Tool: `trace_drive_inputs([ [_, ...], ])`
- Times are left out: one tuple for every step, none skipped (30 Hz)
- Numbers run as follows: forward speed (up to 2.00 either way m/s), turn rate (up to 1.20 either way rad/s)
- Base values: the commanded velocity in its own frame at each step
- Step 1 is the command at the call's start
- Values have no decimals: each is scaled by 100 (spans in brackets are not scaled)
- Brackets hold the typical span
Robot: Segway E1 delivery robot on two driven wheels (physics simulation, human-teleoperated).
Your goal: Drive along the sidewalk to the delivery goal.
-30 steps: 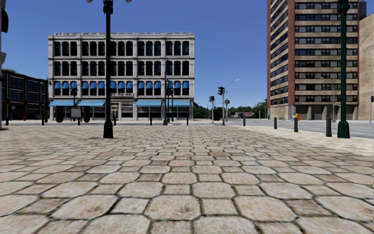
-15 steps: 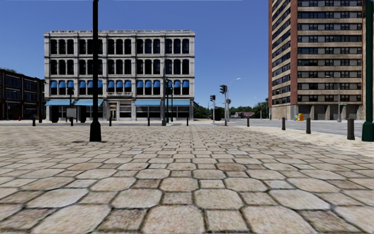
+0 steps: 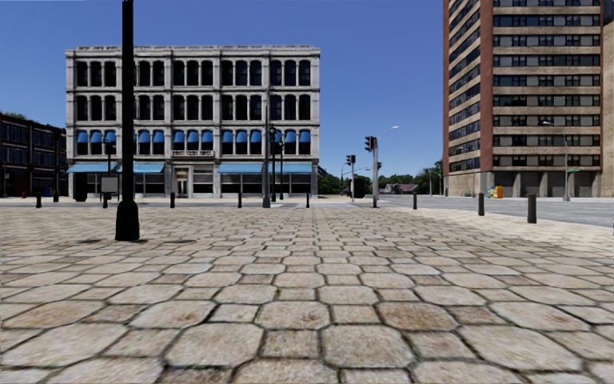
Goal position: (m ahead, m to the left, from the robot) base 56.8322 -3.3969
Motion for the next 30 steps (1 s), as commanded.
trace_drive_inputs([
  [200,0],
  [200,0],
  [200,0],
  [200,0],
  [200,0],
  [200,0],
  [200,0],
  [200,0],
  [200,0],
  [200,0],
  [200,0],
  [200,0],
  [200,0],
  [200,0],
  [200,0],
  [200,-2],
  [200,-2],
  [200,-5],
  [200,-8],
  [200,-10],
  [200,-13],
  [200,-14],
  [200,-14],
  [200,-14],
  [200,-14],
  [200,-14],
  [200,-14],
  [200,-14],
  [200,-14],
  [200,-14],
])
